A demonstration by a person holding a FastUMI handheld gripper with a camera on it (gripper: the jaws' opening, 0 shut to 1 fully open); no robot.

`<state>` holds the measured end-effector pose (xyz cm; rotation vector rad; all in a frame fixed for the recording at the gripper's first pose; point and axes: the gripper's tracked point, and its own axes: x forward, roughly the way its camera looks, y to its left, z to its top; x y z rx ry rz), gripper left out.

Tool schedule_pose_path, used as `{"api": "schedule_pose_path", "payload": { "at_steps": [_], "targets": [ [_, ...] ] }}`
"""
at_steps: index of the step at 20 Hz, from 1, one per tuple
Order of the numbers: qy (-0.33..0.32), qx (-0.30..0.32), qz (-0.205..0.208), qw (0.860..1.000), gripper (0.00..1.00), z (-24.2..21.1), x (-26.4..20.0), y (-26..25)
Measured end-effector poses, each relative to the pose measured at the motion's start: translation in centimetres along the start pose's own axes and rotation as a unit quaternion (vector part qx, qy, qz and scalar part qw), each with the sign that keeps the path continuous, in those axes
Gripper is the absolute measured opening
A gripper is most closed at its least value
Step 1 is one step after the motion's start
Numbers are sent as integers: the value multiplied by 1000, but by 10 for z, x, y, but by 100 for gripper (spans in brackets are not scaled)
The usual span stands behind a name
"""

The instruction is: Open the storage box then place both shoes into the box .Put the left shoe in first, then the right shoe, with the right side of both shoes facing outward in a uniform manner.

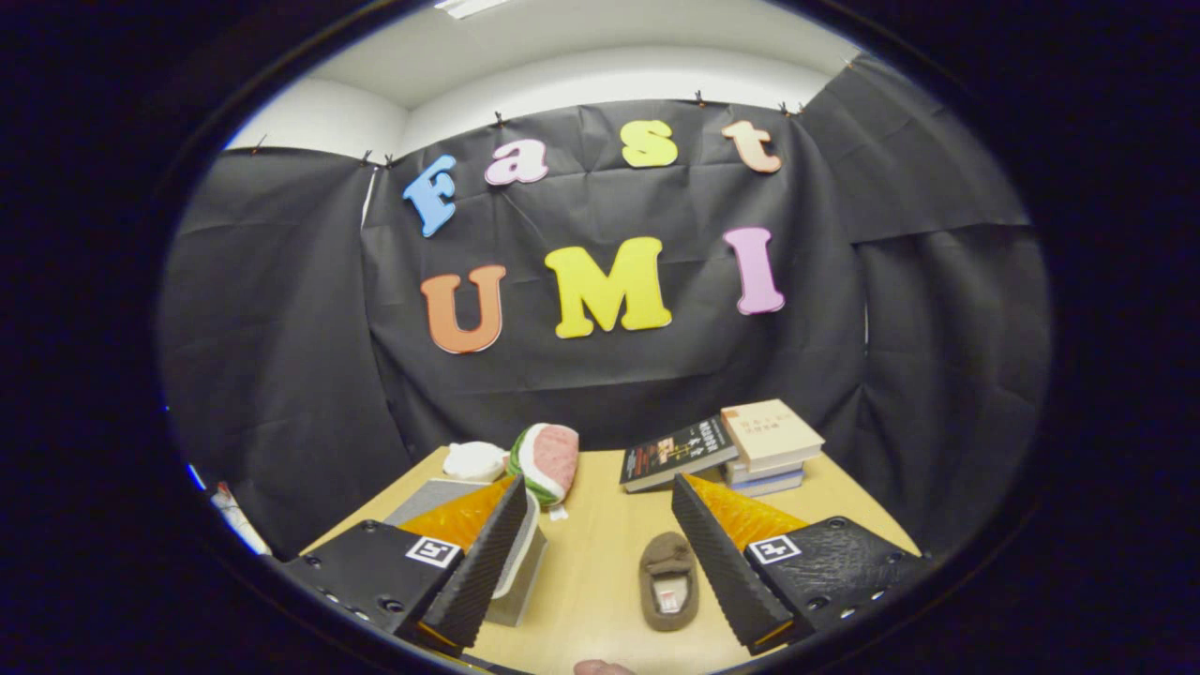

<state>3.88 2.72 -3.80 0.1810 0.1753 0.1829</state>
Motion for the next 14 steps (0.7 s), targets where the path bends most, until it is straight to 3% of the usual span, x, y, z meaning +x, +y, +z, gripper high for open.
{"api": "schedule_pose_path", "payload": {
  "at_steps": [4, 7, 9, 14],
  "targets": [
    [56, 81, 53, 994, 95, -29, 22, 12],
    [112, 146, 92, 979, 96, -62, 43, 26],
    [156, 197, 113, 961, 95, -88, 56, 35],
    [247, 338, 140, 897, 95, -150, 71, 54]
  ]
}}
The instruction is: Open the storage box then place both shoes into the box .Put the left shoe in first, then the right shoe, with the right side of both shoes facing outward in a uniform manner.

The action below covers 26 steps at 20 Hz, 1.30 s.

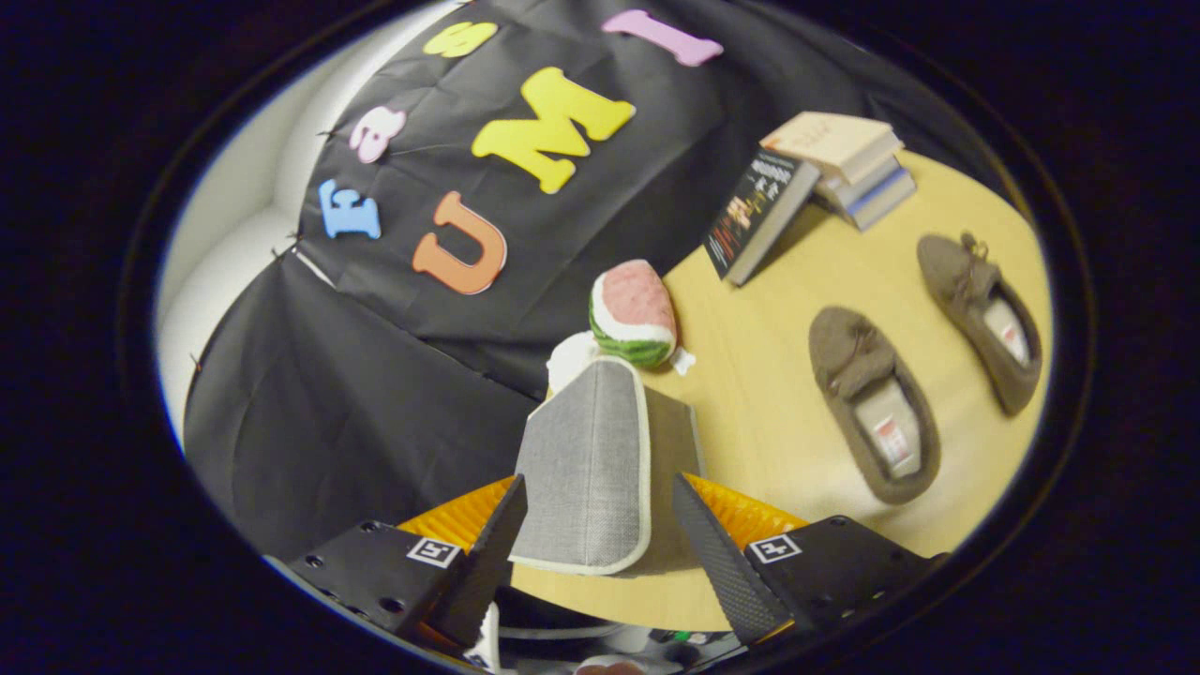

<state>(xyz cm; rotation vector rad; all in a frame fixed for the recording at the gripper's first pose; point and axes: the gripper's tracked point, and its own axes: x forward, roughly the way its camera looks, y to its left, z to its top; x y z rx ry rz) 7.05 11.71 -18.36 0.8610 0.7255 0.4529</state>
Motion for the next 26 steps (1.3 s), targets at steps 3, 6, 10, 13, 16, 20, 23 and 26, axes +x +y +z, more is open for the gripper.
{"api": "schedule_pose_path", "payload": {
  "at_steps": [3, 6, 10, 13, 16, 20, 23, 26],
  "targets": [
    [27, 45, 10, 999, 95, -15, 17, -11],
    [44, 93, 17, 995, 95, -28, 30, -20],
    [53, 156, 19, 986, 95, -38, 45, -35],
    [61, 187, 40, 980, 95, -42, 52, -28],
    [65, 180, 59, 980, 94, -42, 49, -13],
    [58, 118, 67, 989, 94, -30, 42, 12],
    [56, 99, 79, 990, 76, -27, 36, 32],
    [50, 107, 82, 990, 49, -22, 34, 41]
  ]
}}
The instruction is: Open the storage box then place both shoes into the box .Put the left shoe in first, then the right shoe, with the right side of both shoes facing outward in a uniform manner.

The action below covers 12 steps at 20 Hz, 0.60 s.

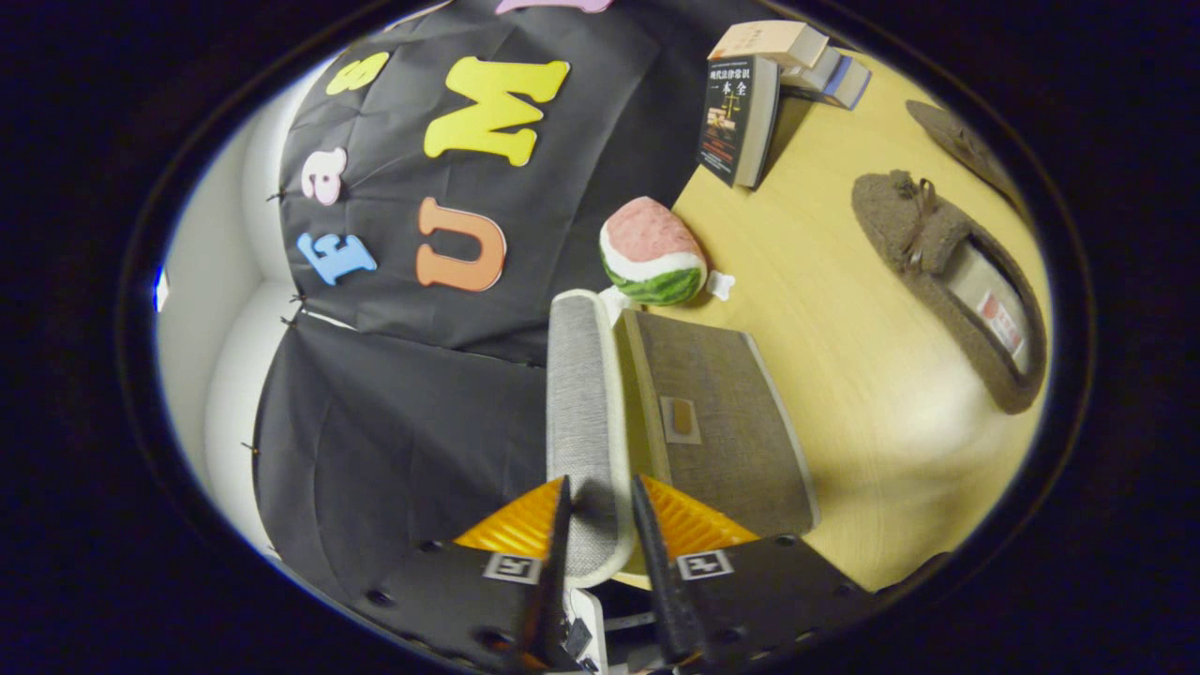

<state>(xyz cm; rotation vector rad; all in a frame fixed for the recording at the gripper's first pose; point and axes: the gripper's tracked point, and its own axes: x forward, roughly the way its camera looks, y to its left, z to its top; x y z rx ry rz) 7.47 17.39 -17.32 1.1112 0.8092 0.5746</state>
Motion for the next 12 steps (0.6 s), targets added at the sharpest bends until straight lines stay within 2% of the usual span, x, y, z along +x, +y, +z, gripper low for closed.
{"api": "schedule_pose_path", "payload": {
  "at_steps": [1, 4, 5, 6, 7, 12],
  "targets": [
    [4, 3, 11, 1000, 35, -2, -7, 8],
    [10, -20, 17, 1000, 35, -9, -12, 20],
    [-12, -16, 5, 1000, 24, 2, 16, 18],
    [-13, -19, 13, 1000, 12, 11, -11, 24],
    [-7, -23, 21, 1000, 1, 1, -9, 34],
    [3, -46, 41, 998, 0, -5, -5, 71]
  ]
}}
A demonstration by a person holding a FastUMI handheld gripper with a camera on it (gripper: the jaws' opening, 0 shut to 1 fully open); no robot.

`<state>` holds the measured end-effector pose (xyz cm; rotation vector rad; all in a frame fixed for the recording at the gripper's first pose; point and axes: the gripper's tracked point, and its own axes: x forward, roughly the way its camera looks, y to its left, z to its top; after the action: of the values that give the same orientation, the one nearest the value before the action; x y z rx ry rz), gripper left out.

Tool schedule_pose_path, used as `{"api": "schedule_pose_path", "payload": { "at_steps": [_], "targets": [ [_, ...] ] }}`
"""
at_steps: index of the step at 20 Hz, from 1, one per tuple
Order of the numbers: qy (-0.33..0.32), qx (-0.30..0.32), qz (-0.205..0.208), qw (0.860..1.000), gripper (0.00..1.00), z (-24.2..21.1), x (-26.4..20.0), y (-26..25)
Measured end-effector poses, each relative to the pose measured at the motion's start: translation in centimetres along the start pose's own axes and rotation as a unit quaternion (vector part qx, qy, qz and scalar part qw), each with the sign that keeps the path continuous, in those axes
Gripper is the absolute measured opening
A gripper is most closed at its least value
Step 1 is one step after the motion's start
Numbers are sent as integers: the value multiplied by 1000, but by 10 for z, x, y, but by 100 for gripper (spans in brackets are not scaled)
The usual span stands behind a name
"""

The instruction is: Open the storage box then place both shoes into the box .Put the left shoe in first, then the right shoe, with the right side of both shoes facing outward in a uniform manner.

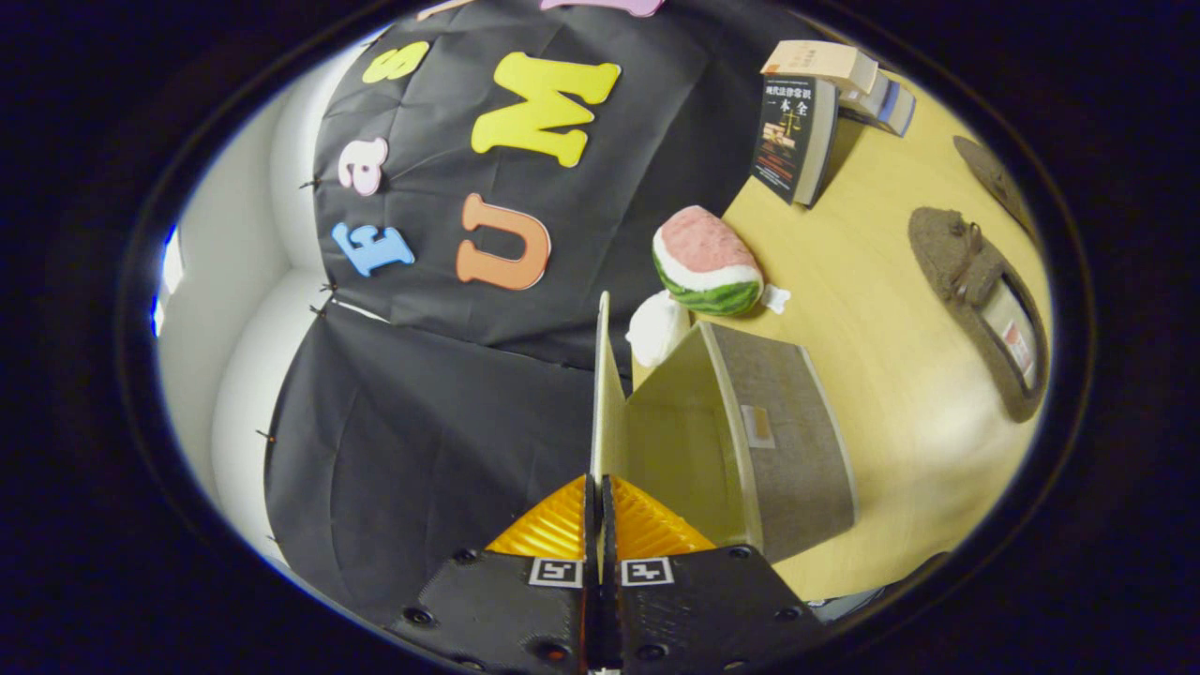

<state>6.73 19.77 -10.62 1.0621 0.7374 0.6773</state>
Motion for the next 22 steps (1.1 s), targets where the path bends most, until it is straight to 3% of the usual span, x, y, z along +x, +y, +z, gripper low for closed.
{"api": "schedule_pose_path", "payload": {
  "at_steps": [6, 12, 14, 18, 22],
  "targets": [
    [17, -73, 26, 997, 0, -14, 32, 71],
    [41, -161, 18, 986, 0, -52, 97, 119],
    [55, -194, 15, 979, 5, -70, 113, 131],
    [83, -267, 20, 960, 28, -110, 147, 148],
    [73, -312, 0, 947, 51, -117, 145, 149]
  ]
}}
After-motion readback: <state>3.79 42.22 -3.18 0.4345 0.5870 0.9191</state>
